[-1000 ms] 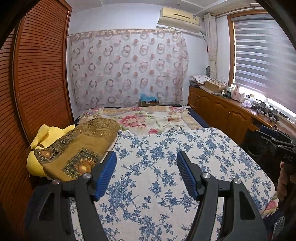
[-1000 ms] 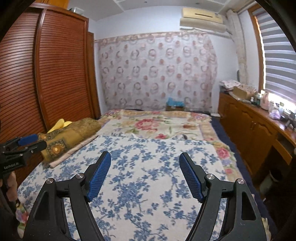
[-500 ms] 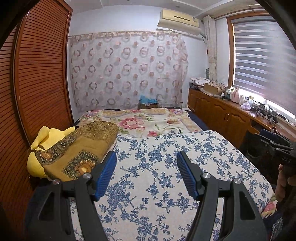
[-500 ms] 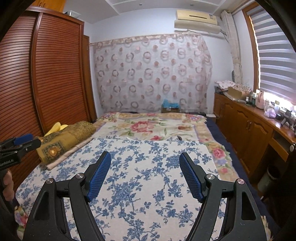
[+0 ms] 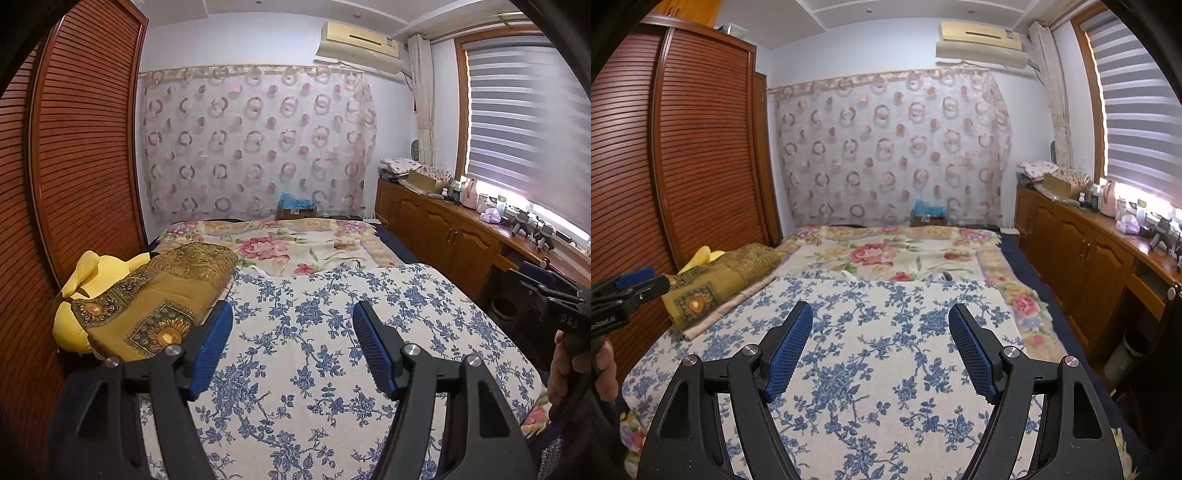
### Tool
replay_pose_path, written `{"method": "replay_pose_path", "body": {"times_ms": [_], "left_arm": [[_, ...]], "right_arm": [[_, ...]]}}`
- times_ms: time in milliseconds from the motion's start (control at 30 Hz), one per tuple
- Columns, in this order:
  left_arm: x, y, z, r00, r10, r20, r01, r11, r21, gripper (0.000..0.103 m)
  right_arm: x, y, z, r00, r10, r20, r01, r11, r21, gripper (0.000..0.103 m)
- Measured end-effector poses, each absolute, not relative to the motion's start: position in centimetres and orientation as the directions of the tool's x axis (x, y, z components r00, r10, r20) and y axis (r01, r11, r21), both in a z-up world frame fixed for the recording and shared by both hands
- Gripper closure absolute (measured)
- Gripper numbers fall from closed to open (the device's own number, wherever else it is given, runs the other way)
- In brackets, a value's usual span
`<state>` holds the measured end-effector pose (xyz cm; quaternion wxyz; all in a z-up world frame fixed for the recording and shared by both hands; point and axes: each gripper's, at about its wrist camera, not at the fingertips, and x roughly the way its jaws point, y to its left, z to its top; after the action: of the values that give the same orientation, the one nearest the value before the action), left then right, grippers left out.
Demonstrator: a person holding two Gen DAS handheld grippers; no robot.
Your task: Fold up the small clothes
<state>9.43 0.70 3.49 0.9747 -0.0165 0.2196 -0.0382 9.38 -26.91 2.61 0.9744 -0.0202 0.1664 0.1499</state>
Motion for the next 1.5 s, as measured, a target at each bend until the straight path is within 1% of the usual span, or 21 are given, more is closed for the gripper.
{"method": "replay_pose_path", "body": {"times_ms": [1500], "left_arm": [[9.0, 0.1, 4.5, 0.910, -0.085, -0.407, 0.071, 0.996, -0.048, 0.035]], "right_arm": [[9.3, -27.3, 2.7, 0.903, 0.280, -0.327, -0.294, 0.956, 0.008, 0.025]]}}
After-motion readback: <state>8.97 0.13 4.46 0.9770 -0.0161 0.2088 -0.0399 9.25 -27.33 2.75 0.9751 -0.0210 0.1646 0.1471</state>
